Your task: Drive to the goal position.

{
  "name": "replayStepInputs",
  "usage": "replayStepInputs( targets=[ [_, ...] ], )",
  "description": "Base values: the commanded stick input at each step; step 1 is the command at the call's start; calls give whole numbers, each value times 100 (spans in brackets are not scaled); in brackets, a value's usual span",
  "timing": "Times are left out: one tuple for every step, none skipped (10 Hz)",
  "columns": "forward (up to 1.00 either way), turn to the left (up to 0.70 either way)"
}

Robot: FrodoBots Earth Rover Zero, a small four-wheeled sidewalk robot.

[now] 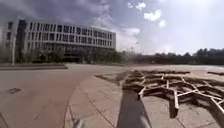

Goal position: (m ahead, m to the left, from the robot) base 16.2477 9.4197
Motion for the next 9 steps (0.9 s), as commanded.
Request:
replayStepInputs(
  targets=[
    [70, 1],
    [70, 25],
    [70, 34],
    [70, 35],
    [70, 35],
    [70, 35],
    [70, 35],
    [70, 35],
    [70, 35]
  ],
)
